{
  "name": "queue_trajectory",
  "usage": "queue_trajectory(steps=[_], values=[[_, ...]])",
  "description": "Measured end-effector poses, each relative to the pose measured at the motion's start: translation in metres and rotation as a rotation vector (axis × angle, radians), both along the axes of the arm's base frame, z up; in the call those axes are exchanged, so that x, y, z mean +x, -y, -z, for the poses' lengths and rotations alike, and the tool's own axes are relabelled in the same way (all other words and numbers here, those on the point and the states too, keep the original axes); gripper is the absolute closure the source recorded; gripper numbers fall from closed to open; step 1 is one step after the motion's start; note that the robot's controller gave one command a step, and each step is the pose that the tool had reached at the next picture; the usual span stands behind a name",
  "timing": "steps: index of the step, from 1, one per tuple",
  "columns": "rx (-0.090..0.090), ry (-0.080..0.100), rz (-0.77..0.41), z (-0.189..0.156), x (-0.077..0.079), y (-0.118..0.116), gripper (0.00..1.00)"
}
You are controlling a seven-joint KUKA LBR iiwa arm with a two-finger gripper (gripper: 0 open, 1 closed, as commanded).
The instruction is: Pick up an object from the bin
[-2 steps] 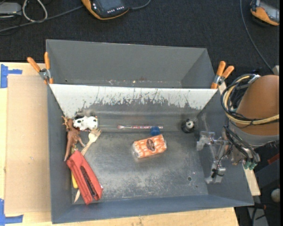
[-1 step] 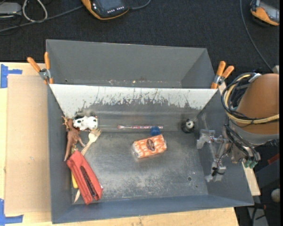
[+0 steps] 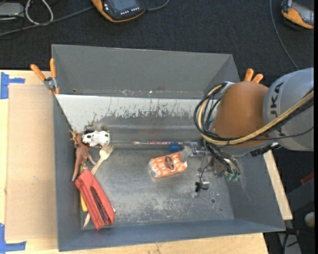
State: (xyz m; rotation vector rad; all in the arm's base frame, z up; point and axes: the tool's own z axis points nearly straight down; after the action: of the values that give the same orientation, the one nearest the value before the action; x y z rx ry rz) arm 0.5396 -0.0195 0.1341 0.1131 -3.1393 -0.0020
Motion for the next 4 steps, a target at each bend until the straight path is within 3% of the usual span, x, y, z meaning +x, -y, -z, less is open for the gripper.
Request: queue_trajectory(steps=[1,2,3,4], values=[[-0.002,0.002,0.036,-0.014,-0.014,-0.044,0.0],[0.002,0.004,-0.084,0.021,0.05,-0.06,0.0],[-0.001,-0.001,0.013,0.067,0.044,-0.039,0.0],[0.002,0.007,0.065,0.064,0.05,-0.036,1.0]])
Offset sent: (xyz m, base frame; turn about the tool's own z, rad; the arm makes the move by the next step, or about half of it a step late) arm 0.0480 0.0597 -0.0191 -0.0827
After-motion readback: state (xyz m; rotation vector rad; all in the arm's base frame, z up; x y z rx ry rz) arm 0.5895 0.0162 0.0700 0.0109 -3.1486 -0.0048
